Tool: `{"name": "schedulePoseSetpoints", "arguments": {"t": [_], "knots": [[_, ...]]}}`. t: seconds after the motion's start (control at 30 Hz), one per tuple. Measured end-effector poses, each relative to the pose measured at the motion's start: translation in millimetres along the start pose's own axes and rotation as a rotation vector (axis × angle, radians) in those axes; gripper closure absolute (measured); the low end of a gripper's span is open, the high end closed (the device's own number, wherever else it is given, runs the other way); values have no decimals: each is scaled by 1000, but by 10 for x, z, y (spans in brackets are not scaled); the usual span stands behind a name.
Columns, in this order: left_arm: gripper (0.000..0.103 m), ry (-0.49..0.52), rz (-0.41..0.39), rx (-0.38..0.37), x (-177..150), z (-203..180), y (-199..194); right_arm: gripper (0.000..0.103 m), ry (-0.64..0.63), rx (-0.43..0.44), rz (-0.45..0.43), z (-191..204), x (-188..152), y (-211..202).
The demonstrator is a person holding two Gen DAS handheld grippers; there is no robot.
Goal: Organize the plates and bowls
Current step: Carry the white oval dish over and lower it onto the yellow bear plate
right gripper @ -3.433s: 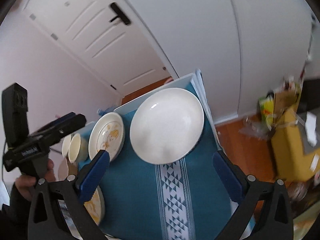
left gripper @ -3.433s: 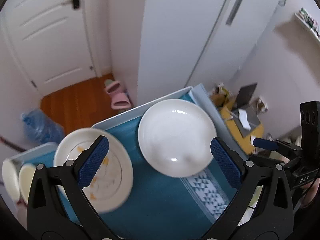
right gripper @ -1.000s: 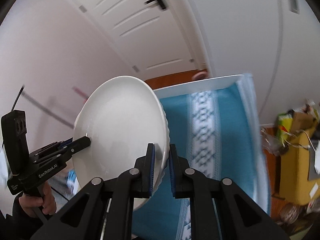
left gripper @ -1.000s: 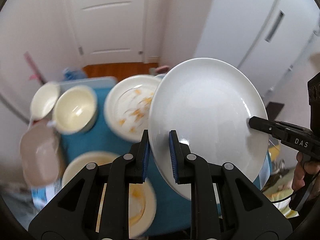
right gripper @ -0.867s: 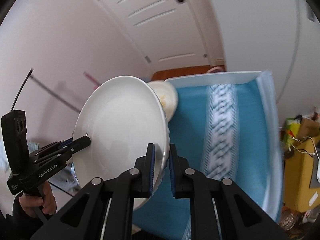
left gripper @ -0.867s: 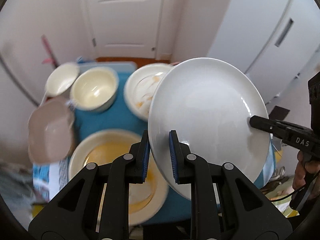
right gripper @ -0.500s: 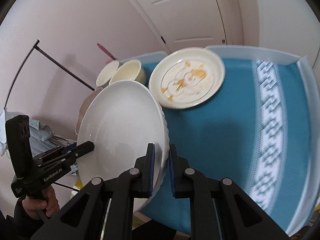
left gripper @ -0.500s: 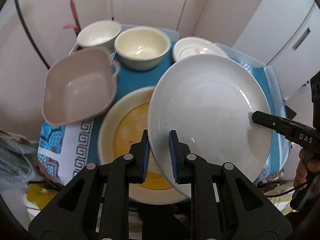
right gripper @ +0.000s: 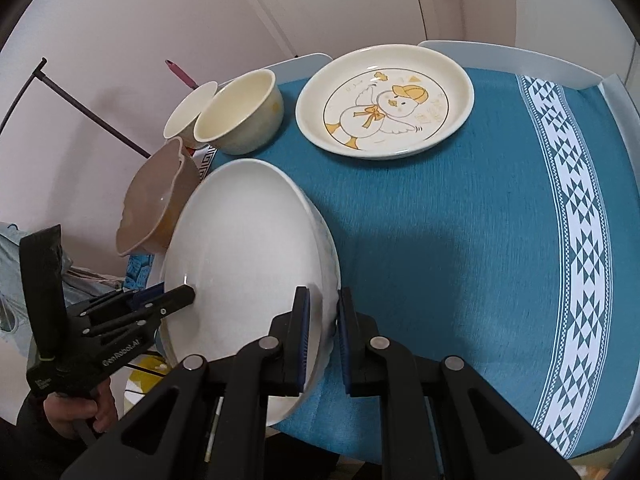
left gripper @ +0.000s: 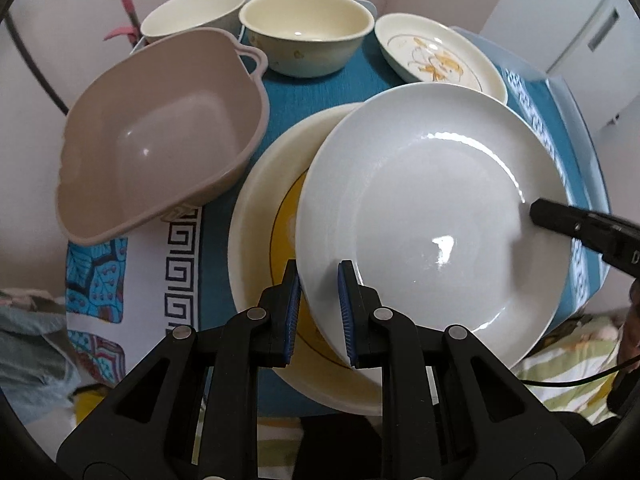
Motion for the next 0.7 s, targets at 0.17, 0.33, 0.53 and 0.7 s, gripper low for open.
{"name": "schedulePoseSetpoints", "arguments": {"t": [0.17, 0.33, 0.53, 0.7], "knots": [[87, 40, -1, 24, 56, 90, 111, 91, 2, -18, -15, 26, -22, 15], [87, 90, -22, 60, 82, 117, 81, 91, -12, -42, -29, 39, -4, 40], [87, 193, -61, 150, 120, 73, 48, 91, -43, -77, -35, 36, -8, 98], [87, 257, -88, 203, 124, 67, 20, 91, -68, -99, -39, 32, -25, 128]]}}
Point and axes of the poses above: each gripper's, at about its wrist camera, not at the fingertips, and y roughly the way its jaws point, z to its left, x to its top, the point moved 10 cm from there along y, roughly the way its jaws point, and after that the axes turned 4 degrees about -z, right-handed, at the moved point
